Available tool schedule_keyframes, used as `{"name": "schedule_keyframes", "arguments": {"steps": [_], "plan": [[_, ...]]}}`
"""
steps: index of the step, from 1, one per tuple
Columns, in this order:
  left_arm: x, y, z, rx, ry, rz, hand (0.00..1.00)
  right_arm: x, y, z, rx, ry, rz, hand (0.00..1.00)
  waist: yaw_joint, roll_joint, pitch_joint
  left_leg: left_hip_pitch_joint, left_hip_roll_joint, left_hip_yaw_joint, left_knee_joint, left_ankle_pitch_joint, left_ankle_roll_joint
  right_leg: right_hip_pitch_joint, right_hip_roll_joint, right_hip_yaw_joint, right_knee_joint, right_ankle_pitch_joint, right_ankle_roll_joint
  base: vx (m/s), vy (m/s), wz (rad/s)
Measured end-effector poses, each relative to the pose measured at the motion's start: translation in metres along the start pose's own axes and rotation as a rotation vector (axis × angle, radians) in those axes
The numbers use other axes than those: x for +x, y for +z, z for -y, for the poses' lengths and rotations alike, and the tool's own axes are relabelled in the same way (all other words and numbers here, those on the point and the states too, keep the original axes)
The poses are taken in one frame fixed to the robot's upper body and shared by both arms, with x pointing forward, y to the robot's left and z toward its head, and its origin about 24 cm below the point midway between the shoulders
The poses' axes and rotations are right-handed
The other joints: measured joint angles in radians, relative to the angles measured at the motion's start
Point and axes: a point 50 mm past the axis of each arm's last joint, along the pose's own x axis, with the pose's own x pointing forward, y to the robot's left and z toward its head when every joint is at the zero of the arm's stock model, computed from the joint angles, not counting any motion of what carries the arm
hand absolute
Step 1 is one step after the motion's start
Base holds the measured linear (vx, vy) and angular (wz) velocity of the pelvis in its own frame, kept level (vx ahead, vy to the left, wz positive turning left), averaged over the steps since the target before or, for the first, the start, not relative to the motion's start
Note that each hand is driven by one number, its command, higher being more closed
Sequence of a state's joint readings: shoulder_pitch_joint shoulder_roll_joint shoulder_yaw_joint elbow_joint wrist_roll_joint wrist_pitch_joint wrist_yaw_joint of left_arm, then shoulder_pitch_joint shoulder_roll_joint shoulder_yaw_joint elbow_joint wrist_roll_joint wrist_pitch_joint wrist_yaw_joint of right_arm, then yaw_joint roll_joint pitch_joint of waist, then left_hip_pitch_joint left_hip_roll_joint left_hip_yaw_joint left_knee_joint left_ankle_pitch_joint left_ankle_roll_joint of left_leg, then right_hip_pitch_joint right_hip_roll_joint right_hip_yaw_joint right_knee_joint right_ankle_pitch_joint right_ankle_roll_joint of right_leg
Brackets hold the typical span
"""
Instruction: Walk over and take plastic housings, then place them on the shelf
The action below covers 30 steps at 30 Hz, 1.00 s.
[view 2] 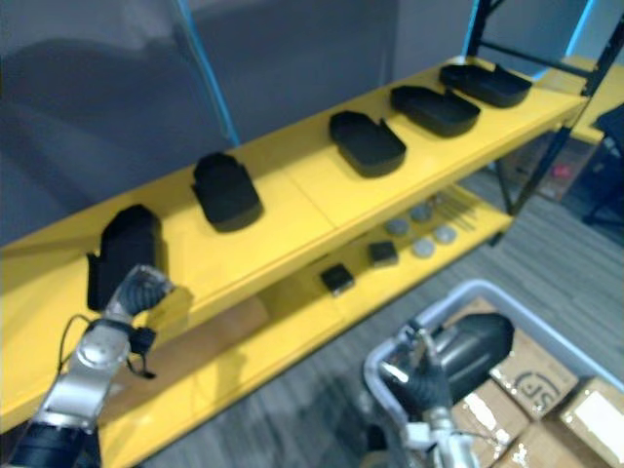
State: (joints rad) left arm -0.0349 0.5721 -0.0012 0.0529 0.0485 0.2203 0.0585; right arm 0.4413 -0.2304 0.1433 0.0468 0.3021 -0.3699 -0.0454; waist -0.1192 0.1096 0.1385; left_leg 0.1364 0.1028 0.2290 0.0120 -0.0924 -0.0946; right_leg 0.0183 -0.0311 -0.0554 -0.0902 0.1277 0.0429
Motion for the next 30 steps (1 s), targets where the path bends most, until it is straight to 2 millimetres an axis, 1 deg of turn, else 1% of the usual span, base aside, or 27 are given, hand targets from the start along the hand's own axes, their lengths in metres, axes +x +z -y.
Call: {"name": "schedule_keyframes", "arguments": {"steps": [4,6,9,15,21,26,30], "plan": [[0.000,-0.005,0.003,-0.009,-0.009,-0.023,1.00,0.001,0.001,0.000,-0.002,0.001,0.003,0.00,0.000,-0.003,-0.003,-0.004,0.000,-0.001,0.001,-0.002,0.004,-0.002,-0.005,0.000,0.000,-0.005,-0.004,-0.02,-0.001,0.01],[0.001,-0.010,0.005,-0.005,-0.020,-0.045,1.00,0.001,0.001,0.000,-0.004,0.002,0.003,0.00,0.000,-0.008,-0.017,-0.017,0.000,-0.002,0.008,-0.002,0.004,-0.011,-0.009,-0.002,0.000,-0.004,-0.005,-0.01,0.001,0.02],[0.001,-0.016,0.006,0.000,-0.024,-0.074,1.00,0.001,0.001,0.001,-0.005,0.002,0.003,0.00,0.000,-0.015,-0.022,-0.018,-0.001,-0.002,0.008,0.002,-0.002,-0.013,-0.011,0.000,0.000,0.000,-0.001,0.00,0.002,-0.01],[0.001,-0.024,0.008,0.009,-0.063,-0.124,1.00,0.001,0.001,0.000,-0.005,0.003,0.002,0.00,0.000,-0.021,-0.026,-0.018,-0.007,-0.001,0.010,0.002,0.001,-0.013,-0.022,0.003,0.000,0.004,0.005,0.00,0.000,0.00],[0.001,-0.031,0.009,0.014,-0.067,-0.162,1.00,0.001,0.000,-0.001,-0.003,0.009,0.000,0.00,-0.001,-0.036,-0.035,-0.017,-0.009,-0.001,0.012,0.002,0.002,-0.011,-0.024,0.003,0.000,0.005,0.006,0.00,0.000,0.00],[0.004,-0.035,0.008,0.015,-0.060,-0.183,1.00,0.000,0.000,-0.001,-0.003,0.010,-0.002,0.00,-0.002,-0.036,-0.035,-0.017,-0.008,0.000,0.012,0.002,0.002,-0.011,-0.024,0.005,0.000,0.006,0.006,0.00,0.000,0.00],[0.010,-0.039,0.001,0.027,-0.036,-0.207,1.00,0.001,-0.004,0.000,-0.007,0.007,-0.019,0.00,-0.005,-0.033,-0.034,-0.015,-0.009,0.000,0.004,0.004,0.000,-0.013,-0.022,0.004,0.000,0.007,0.008,0.00,0.000,0.00]]}}
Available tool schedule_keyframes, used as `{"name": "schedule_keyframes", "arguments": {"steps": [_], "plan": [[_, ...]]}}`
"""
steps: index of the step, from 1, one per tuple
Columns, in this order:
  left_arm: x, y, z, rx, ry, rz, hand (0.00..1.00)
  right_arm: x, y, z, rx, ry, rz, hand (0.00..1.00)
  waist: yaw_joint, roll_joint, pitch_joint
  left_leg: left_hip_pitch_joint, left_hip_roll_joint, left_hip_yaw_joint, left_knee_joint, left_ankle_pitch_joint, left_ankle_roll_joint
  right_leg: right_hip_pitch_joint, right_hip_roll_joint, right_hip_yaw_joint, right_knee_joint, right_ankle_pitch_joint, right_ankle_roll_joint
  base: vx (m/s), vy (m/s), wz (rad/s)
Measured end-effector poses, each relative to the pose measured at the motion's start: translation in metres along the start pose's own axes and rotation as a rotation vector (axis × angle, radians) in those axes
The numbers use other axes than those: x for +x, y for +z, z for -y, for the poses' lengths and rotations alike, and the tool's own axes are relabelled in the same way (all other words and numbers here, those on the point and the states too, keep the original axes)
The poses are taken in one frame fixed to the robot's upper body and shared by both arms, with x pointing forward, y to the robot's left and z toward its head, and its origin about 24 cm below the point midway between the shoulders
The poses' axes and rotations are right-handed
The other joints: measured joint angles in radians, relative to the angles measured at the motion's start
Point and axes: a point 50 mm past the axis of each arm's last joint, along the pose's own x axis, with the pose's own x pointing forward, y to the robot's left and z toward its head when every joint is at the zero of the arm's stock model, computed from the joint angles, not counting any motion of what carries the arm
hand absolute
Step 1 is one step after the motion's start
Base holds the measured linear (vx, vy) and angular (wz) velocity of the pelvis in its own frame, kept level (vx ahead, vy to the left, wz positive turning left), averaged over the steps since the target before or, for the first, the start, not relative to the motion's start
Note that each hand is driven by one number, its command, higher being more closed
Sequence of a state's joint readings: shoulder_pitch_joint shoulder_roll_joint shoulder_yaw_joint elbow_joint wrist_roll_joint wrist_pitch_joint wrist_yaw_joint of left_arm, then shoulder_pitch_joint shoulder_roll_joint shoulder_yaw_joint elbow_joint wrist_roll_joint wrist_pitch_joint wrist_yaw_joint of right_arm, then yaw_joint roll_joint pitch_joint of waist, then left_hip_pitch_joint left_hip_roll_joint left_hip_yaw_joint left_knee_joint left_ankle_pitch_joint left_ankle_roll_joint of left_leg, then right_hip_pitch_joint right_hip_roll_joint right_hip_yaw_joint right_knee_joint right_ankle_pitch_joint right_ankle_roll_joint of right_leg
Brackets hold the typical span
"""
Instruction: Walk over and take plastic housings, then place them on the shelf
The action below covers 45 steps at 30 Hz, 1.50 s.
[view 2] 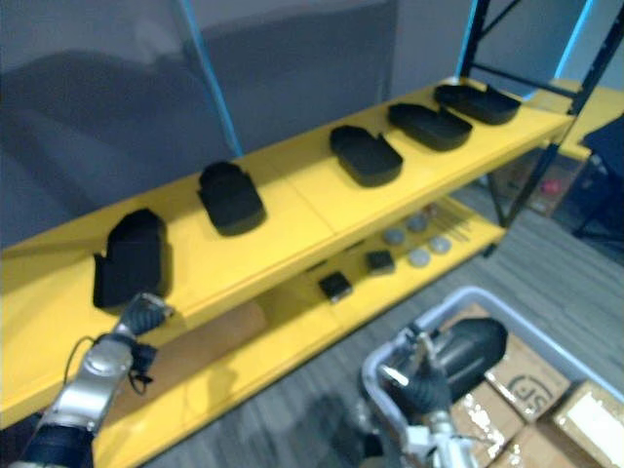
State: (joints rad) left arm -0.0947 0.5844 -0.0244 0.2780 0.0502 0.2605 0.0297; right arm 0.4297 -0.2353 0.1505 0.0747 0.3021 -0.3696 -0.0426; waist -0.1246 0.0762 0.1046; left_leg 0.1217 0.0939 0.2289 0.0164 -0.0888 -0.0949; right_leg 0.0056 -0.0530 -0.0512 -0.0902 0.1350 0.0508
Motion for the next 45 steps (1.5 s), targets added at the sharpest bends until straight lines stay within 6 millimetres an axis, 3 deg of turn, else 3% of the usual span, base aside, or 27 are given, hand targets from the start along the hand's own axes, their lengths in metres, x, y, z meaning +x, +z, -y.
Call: {"name": "schedule_keyframes", "arguments": {"steps": [14,27,45], "plan": [[0.014,-0.011,-0.018,0.022,0.081,-0.061,1.00,0.000,-0.005,-0.002,0.000,0.024,-0.020,0.00,-0.024,0.017,0.012,0.017,-0.001,0.008,-0.009,0.001,-0.002,0.007,0.002,0.006,0.000,0.001,0.001,0.00,0.001,-0.01],[0.021,-0.018,-0.022,0.012,0.104,-0.089,1.00,0.001,-0.005,-0.003,0.000,0.035,-0.020,0.00,-0.051,0.023,0.017,0.020,0.000,0.029,-0.008,0.001,-0.002,-0.001,0.003,0.027,0.000,0.003,0.003,-0.01,-0.002,-0.04],[0.026,-0.018,-0.021,0.020,0.124,-0.087,1.00,0.001,-0.005,-0.004,0.000,0.054,-0.021,0.00,-0.058,0.027,0.041,0.035,-0.001,0.052,-0.010,-0.001,-0.002,0.004,0.005,0.045,0.000,0.004,0.005,0.00,0.001,-0.02]]}}
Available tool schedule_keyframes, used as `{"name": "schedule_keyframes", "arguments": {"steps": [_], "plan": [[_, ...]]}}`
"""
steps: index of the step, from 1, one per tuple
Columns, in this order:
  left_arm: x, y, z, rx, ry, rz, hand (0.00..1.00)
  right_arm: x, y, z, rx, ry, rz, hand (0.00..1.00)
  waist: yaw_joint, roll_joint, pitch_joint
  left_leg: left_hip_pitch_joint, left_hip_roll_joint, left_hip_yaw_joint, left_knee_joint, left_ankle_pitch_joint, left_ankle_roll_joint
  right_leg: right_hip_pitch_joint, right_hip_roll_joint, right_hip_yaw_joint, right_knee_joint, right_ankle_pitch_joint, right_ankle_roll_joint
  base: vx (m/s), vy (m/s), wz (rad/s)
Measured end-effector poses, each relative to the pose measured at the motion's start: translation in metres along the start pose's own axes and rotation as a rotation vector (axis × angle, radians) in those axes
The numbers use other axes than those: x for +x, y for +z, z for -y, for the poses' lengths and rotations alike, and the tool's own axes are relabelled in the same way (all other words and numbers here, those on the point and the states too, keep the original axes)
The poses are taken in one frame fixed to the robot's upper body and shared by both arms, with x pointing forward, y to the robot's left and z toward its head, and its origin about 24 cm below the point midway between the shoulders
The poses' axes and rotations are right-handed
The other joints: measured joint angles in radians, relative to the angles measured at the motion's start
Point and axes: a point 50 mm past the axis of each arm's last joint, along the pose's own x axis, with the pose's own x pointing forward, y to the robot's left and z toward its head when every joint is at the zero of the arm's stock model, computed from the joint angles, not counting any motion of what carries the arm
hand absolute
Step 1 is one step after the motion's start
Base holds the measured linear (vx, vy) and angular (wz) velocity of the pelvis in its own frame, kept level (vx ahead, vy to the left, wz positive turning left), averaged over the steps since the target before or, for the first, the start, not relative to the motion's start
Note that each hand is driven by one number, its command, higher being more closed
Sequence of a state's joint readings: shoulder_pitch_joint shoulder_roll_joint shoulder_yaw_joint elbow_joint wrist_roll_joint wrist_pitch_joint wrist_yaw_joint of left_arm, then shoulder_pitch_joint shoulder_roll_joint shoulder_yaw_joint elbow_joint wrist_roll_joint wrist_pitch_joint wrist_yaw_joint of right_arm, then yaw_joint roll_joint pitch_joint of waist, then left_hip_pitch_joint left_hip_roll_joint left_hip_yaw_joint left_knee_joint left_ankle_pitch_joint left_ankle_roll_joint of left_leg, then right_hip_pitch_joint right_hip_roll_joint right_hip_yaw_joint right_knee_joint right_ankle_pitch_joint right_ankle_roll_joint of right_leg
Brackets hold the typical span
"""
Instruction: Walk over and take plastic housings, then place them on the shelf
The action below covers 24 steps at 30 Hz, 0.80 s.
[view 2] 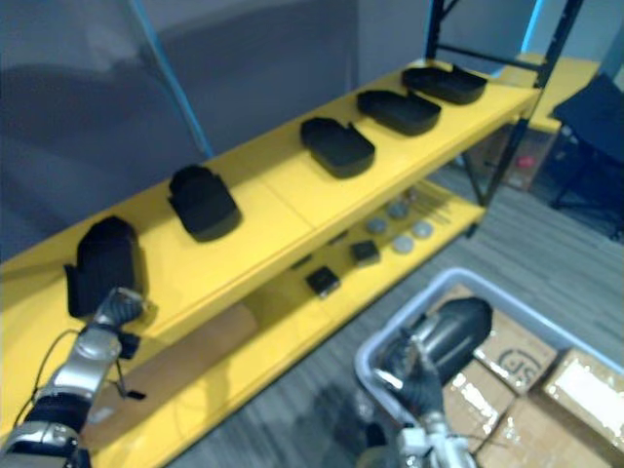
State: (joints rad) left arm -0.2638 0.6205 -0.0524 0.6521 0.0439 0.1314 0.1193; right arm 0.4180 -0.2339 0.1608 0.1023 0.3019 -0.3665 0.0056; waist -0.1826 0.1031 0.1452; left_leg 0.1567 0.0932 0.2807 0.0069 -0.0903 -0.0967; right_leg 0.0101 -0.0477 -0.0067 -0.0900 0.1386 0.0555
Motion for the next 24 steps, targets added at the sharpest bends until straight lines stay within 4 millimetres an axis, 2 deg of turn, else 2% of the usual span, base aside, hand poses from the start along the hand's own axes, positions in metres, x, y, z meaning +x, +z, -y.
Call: {"name": "schedule_keyframes", "arguments": {"steps": [7,10,12,14,15,18,19,20,21,24], "plan": [[0.001,0.005,-0.003,-0.045,0.053,0.029,1.00,0.000,0.000,0.000,0.002,0.001,0.002,0.00,0.002,0.000,0.000,0.000,0.000,-0.002,0.000,0.000,0.000,0.000,-0.001,0.000,0.000,0.000,0.000,0.00,0.000,0.00],[-0.005,0.020,-0.005,-0.112,0.105,0.115,1.00,0.001,0.001,-0.003,0.012,0.003,0.009,0.00,0.006,-0.006,0.004,-0.004,0.000,-0.019,-0.001,0.000,0.001,0.004,-0.004,-0.016,0.000,-0.003,0.000,0.00,-0.005,0.14],[-0.026,0.043,0.004,-0.229,0.133,0.259,1.00,0.001,0.002,-0.006,0.019,0.000,0.033,0.00,0.031,-0.008,0.003,-0.017,-0.001,-0.032,0.003,-0.001,0.004,0.006,-0.006,-0.030,0.000,-0.012,-0.007,0.01,0.002,0.21],[-0.043,0.054,0.014,-0.325,0.142,0.329,1.00,0.003,0.004,-0.008,0.026,-0.010,0.044,0.00,0.044,-0.009,0.003,-0.021,-0.003,-0.058,0.002,-0.001,0.006,0.011,-0.010,-0.056,0.000,-0.013,0.000,0.05,0.004,0.35],[-0.060,0.059,0.022,-0.405,0.149,0.372,1.00,0.003,0.004,-0.009,0.034,-0.039,0.055,0.00,0.066,-0.009,0.003,-0.023,-0.005,-0.079,0.002,0.001,0.006,0.021,-0.011,-0.078,0.000,-0.017,0.002,0.07,0.012,0.46],[-0.093,0.051,0.022,-0.521,0.209,0.396,1.00,0.006,0.007,-0.006,0.049,-0.131,0.069,0.00,0.109,-0.008,0.002,-0.027,-0.005,-0.114,0.002,0.003,0.007,0.039,-0.010,-0.121,0.000,-0.027,0.000,0.06,-0.011,0.41],[-0.098,0.049,0.020,-0.539,0.224,0.398,1.00,0.007,0.007,-0.004,0.050,-0.159,0.074,0.00,0.117,-0.008,0.002,-0.029,-0.006,-0.125,0.003,0.004,0.007,0.043,-0.010,-0.131,0.001,-0.029,0.000,0.04,-0.018,0.51],[-0.106,0.044,0.016,-0.570,0.270,0.395,0.00,0.008,0.009,0.002,0.038,-0.210,0.082,0.00,0.130,-0.009,0.000,-0.034,-0.007,-0.143,0.003,0.006,0.008,0.049,-0.013,-0.152,0.001,-0.032,0.001,0.03,-0.008,0.49],[-0.112,0.036,0.011,-0.593,0.316,0.381,0.00,0.007,0.010,0.008,0.026,-0.263,0.087,0.00,0.147,-0.007,-0.001,-0.035,-0.010,-0.164,0.003,0.008,0.010,0.059,-0.017,-0.173,0.001,-0.036,0.003,0.02,-0.002,0.55],[-0.124,0.017,0.005,-0.636,0.416,0.322,0.00,0.004,0.007,0.022,0.012,-0.365,0.082,0.00,0.174,-0.009,-0.012,-0.034,-0.017,-0.191,0.002,0.010,0.013,0.077,-0.025,-0.202,0.000,-0.045,0.009,0.01,0.007,0.34]]}}
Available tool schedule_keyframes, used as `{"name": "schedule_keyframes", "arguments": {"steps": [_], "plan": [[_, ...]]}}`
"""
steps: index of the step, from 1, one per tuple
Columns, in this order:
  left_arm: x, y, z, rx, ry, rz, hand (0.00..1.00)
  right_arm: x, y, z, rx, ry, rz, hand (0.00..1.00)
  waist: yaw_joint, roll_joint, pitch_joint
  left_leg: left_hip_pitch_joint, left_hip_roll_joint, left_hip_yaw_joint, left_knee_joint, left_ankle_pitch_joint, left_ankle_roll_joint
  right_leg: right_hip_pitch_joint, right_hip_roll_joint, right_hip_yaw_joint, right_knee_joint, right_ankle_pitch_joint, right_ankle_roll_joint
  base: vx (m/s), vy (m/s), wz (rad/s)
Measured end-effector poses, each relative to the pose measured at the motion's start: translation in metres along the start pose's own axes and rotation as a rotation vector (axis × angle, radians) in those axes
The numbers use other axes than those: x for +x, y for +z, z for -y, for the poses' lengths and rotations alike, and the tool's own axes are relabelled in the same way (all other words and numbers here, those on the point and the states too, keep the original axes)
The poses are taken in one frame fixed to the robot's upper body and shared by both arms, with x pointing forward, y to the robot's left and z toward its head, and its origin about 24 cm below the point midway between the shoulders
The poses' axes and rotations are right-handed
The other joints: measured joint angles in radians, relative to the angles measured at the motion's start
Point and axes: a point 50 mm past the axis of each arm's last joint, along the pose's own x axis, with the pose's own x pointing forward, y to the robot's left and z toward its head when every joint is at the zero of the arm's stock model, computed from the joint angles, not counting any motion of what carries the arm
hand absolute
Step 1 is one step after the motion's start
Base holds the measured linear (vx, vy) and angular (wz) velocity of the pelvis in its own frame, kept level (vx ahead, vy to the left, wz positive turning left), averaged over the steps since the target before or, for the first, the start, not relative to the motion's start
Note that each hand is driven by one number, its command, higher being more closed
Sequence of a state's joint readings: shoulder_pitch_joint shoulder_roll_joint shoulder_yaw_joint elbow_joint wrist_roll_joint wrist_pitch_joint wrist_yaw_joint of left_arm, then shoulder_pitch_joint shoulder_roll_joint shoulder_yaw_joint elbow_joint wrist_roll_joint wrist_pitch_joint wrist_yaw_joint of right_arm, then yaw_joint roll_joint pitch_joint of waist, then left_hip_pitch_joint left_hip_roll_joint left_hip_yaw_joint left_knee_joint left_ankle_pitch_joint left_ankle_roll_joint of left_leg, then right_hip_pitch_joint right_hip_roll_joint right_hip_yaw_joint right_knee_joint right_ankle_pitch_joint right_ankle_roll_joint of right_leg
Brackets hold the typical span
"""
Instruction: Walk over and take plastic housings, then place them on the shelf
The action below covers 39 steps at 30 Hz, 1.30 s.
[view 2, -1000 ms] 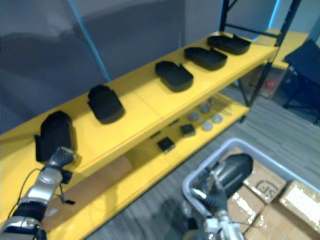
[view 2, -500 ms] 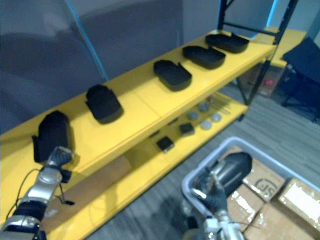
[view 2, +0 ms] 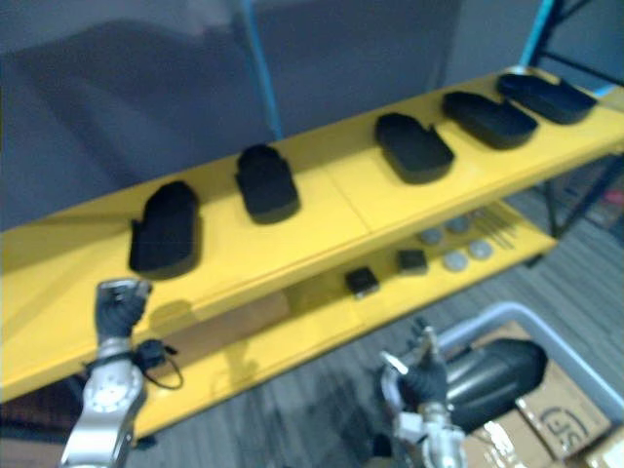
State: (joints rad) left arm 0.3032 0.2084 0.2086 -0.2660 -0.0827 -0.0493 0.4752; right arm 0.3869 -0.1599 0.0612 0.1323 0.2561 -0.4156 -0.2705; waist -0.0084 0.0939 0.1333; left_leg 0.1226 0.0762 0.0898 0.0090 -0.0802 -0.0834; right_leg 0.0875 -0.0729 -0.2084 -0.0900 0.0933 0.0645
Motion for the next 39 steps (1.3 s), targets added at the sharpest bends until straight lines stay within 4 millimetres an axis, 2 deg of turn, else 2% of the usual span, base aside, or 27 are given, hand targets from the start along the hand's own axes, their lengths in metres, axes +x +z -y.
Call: {"name": "schedule_keyframes", "arguments": {"steps": [1,3,7,13,15,17,18,22,25,34,38,39], "plan": [[-0.008,-0.007,-0.014,-0.002,0.077,-0.033,0.00,0.001,-0.001,0.007,-0.002,-0.055,-0.002,0.00,0.006,-0.005,-0.012,-0.002,-0.001,-0.017,-0.001,0.001,0.002,0.006,-0.005,-0.017,0.000,-0.005,0.000,0.00,0.001,0.28],[-0.015,-0.014,-0.024,-0.029,0.130,-0.080,0.00,0.001,-0.001,0.014,-0.014,-0.106,0.004,0.00,0.016,-0.012,-0.016,-0.002,-0.003,-0.031,-0.001,0.001,0.003,0.018,-0.010,-0.033,0.000,-0.010,0.001,-0.02,-0.001,0.26],[-0.030,-0.031,-0.032,-0.033,0.221,-0.165,0.00,0.001,-0.005,0.019,-0.038,-0.155,-0.010,0.00,0.029,-0.031,-0.040,-0.011,-0.005,-0.037,-0.002,-0.003,0.008,0.017,-0.011,-0.038,0.000,-0.024,0.000,-0.02,-0.001,0.07],[-0.047,-0.086,-0.046,0.011,0.369,-0.374,0.00,-0.001,-0.020,0.031,-0.063,-0.254,-0.073,0.00,0.031,-0.048,-0.057,-0.020,-0.008,-0.059,-0.006,0.002,0.000,0.019,-0.013,-0.061,0.000,-0.027,0.004,0.02,0.001,0.10],[-0.058,-0.108,-0.048,0.052,0.372,-0.471,0.00,0.002,-0.025,0.030,-0.072,-0.262,-0.088,0.00,0.033,-0.053,-0.058,-0.020,-0.007,-0.060,-0.010,0.003,-0.001,0.017,-0.013,-0.063,0.008,-0.028,0.006,0.05,0.002,0.04],[-0.065,-0.121,-0.048,0.043,0.366,-0.542,0.00,0.004,-0.025,0.028,-0.087,-0.257,-0.086,0.00,0.034,-0.057,-0.059,-0.019,-0.007,-0.061,-0.015,0.003,-0.002,0.017,-0.014,-0.064,0.009,-0.029,0.007,0.05,0.008,0.03],[-0.074,-0.133,-0.051,0.038,0.358,-0.614,0.00,0.007,-0.025,0.027,-0.096,-0.253,-0.083,0.00,0.034,-0.060,-0.059,-0.018,-0.008,-0.062,-0.018,0.004,-0.002,0.016,-0.014,-0.065,0.009,-0.029,0.007,0.06,0.013,0.03],[-0.097,-0.163,-0.052,0.033,0.332,-0.791,0.00,0.014,-0.029,0.022,-0.124,-0.238,-0.093,0.00,0.033,-0.078,-0.050,-0.016,-0.008,-0.061,-0.021,0.004,-0.002,0.017,-0.015,-0.065,0.009,-0.031,0.010,0.05,0.011,0.01],[-0.111,-0.175,-0.054,0.006,0.333,-0.875,0.00,0.017,-0.032,0.021,-0.131,-0.232,-0.106,0.00,0.032,-0.088,-0.045,-0.001,-0.008,-0.058,-0.031,0.004,-0.002,0.019,-0.016,-0.064,0.009,-0.032,0.011,0.04,0.010,-0.02],[-0.123,-0.187,-0.040,-0.219,0.305,-0.960,0.00,0.016,-0.041,0.018,-0.153,-0.202,-0.149,0.00,0.023,-0.094,-0.041,0.000,-0.010,-0.056,-0.037,0.007,0.002,0.022,-0.022,-0.064,0.009,-0.035,0.015,0.00,0.001,0.00],[-0.131,-0.194,-0.023,-0.498,0.319,-1.038,0.00,0.013,-0.046,0.020,-0.136,-0.222,-0.170,0.00,0.019,-0.104,-0.036,0.001,-0.010,-0.054,-0.041,0.009,0.002,0.021,-0.023,-0.063,0.009,-0.034,0.015,0.00,0.000,0.00],[-0.131,-0.194,-0.022,-0.515,0.307,-1.040,0.00,0.013,-0.047,0.020,-0.135,-0.219,-0.175,0.00,0.018,-0.106,-0.035,0.001,-0.010,-0.053,-0.042,0.009,0.002,0.021,-0.023,-0.063,0.009,-0.034,0.015,0.00,0.000,0.00]]}}
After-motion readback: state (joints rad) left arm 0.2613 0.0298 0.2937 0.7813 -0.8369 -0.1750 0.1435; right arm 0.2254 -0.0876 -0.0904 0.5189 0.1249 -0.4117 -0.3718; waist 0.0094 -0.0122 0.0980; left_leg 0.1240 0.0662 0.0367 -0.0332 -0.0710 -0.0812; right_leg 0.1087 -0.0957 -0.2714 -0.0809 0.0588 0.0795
